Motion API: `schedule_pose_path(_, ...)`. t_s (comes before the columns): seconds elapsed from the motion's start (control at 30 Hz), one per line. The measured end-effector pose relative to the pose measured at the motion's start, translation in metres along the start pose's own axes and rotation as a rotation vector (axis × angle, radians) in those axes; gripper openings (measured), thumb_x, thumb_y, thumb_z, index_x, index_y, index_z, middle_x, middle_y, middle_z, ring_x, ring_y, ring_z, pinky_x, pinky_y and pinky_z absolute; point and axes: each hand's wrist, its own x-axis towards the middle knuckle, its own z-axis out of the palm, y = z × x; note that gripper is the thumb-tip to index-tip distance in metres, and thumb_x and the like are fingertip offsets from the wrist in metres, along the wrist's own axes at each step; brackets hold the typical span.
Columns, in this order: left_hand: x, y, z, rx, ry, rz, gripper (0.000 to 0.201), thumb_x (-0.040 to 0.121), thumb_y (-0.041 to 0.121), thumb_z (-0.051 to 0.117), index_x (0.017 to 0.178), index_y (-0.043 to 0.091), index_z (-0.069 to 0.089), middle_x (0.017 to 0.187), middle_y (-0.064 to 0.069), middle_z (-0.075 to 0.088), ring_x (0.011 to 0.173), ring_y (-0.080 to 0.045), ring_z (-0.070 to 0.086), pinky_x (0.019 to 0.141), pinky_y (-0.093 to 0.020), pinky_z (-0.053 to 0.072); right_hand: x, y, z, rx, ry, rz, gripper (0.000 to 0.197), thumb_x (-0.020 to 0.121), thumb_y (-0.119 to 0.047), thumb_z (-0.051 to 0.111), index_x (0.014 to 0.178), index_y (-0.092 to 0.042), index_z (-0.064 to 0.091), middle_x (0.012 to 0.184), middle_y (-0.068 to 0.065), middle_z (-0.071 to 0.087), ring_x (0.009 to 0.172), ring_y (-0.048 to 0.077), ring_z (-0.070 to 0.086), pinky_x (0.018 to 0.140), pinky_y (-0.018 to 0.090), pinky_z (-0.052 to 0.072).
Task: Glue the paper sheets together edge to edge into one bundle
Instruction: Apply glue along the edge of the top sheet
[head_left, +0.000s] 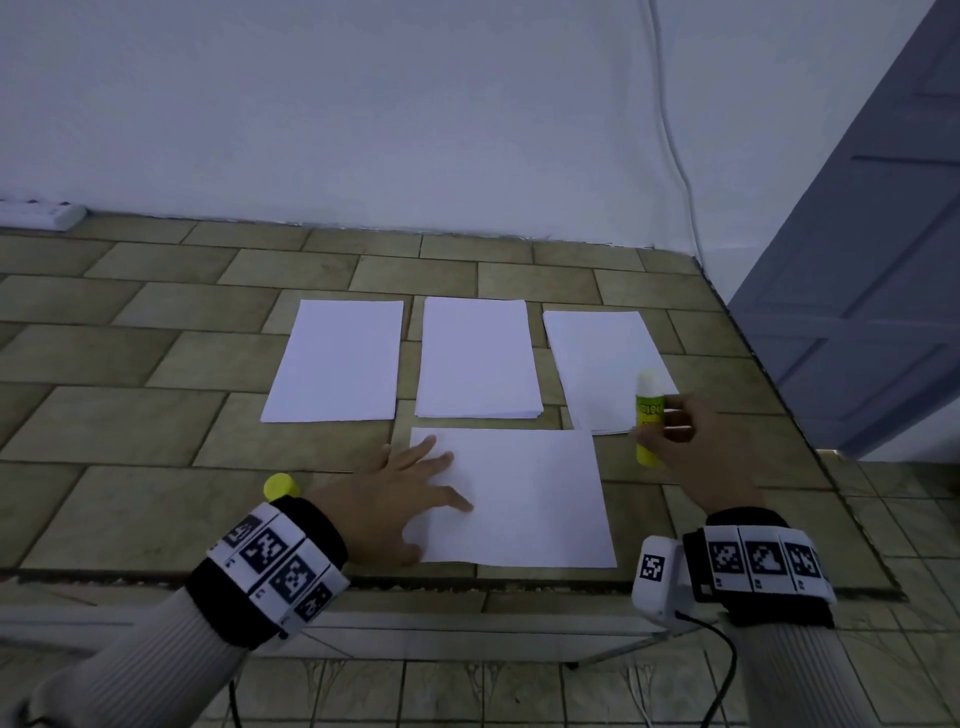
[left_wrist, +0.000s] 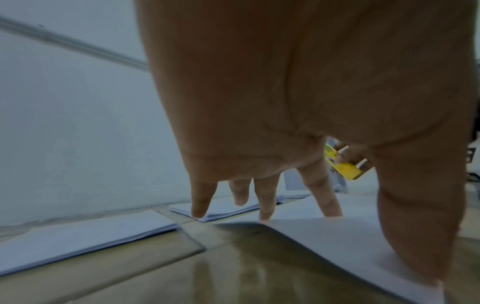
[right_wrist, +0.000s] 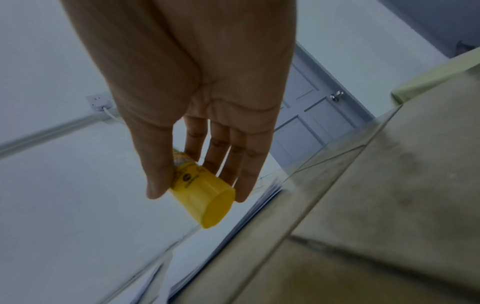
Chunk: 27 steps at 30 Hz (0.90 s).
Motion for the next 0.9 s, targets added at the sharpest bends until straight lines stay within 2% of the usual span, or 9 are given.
schedule_pose_path(0.07,-0.002,-0.001,0.004,0.019,0.013,0.009,0.065,0.093,0.034,0.059,0.146,0.049,0.024,0.163,0.003,-0.012,0.144,-0.014,-0.027,0.121,-0.048,-0.002,-0.001,-0.005,0.007,0.018,-0.033,-0.047,0.033,0.083,-0.017,0.073,0.113,-0.015,0.059,0.103,0.004,0.064,0.087,0.017,0.061,0.069,0.026,0.05)
schedule_pose_path(0.2,-0.007,-0.003,0.005,-0.06,0.034,0.007,0.066,0.091,0.039,0.058,0.146,0.049,0.023,0.161,0.008,-0.015,0.143,-0.01,-0.028,0.122,-0.046,-0.001,-0.005,-0.02,0.021,0.004,-0.09,-0.148,0.027,0.083,-0.018,0.073,0.108,-0.019,0.063,0.095,-0.004,0.064,0.085,0.015,0.06,0.066,0.015,0.046)
schedule_pose_path(0.33,-0.012,0.002,0.007,-0.185,0.118,-0.159,0.074,0.088,0.058,0.051,0.151,0.037,0.018,0.163,0.008,-0.006,0.146,-0.005,-0.015,0.122,-0.042,0.001,-0.004,-0.033,0.041,0.081,-0.106,-0.184,0.021,0.079,-0.018,0.076,0.097,-0.02,0.065,0.089,-0.003,0.066,0.082,0.022,0.064,0.07,0.034,0.055)
schedule_pose_path(0.43,-0.009,0.009,0.011,-0.167,0.195,-0.329,0.111,0.068,0.093,0.01,0.155,0.026,0.004,0.164,0.005,-0.004,0.149,-0.012,-0.008,0.121,-0.042,0.0,-0.004,-0.044,0.061,0.128,-0.113,-0.158,0.02,0.074,-0.021,0.08,0.087,-0.024,0.066,0.084,-0.001,0.069,0.079,0.023,0.066,0.074,0.04,0.057)
schedule_pose_path(0.5,-0.004,0.011,0.018,-0.134,0.235,-0.396,0.135,0.043,0.096,-0.022,0.155,0.023,-0.004,0.163,0.002,-0.008,0.149,-0.016,-0.01,0.121,-0.046,0.001,-0.006,-0.054,0.074,0.144,-0.128,-0.187,0.02,0.073,-0.021,0.081,0.087,-0.022,0.067,0.083,-0.001,0.069,0.079,0.021,0.067,0.073,0.037,0.057)
schedule_pose_path(0.57,0.003,0.009,0.028,-0.095,0.278,-0.433,0.134,0.041,0.091,-0.032,0.155,0.024,-0.007,0.163,-0.001,-0.011,0.149,-0.02,-0.012,0.121,-0.05,0.003,-0.009,-0.066,0.088,0.144,-0.17,-0.217,0.021,0.072,-0.017,0.081,0.088,-0.014,0.068,0.083,0.003,0.07,0.077,0.018,0.066,0.07,0.026,0.055)
schedule_pose_path(0.63,0.009,0.008,0.036,-0.05,0.299,-0.435,0.129,0.045,0.089,-0.033,0.155,0.026,-0.006,0.163,-0.003,-0.011,0.149,-0.022,-0.012,0.119,-0.053,0.004,-0.012,-0.076,0.102,0.16,-0.231,-0.247,0.019,0.072,-0.011,0.08,0.086,-0.006,0.068,0.087,0.007,0.069,0.077,0.017,0.065,0.07,0.023,0.054)
schedule_pose_path(0.73,0.013,0.005,0.046,-0.03,0.333,-0.423,0.123,0.052,0.089,-0.029,0.155,0.027,-0.002,0.163,-0.003,-0.013,0.149,-0.022,-0.013,0.118,-0.055,0.001,-0.012,-0.084,0.125,0.065,-0.263,-0.337,0.018,0.072,-0.015,0.078,0.082,-0.006,0.066,0.091,0.011,0.064,0.081,0.022,0.064,0.077,0.039,0.055)
schedule_pose_path(0.9,0.012,0.001,0.061,-0.027,0.411,-0.376,0.105,0.077,0.086,-0.008,0.156,0.019,0.011,0.163,-0.004,-0.005,0.15,-0.024,-0.006,0.117,-0.059,0.004,-0.008,-0.093,0.148,-0.137,-0.342,-0.388,0.022,0.077,-0.018,0.073,0.09,-0.006,0.06,0.093,0.011,0.057,0.083,0.026,0.06,0.079,0.042,0.052)
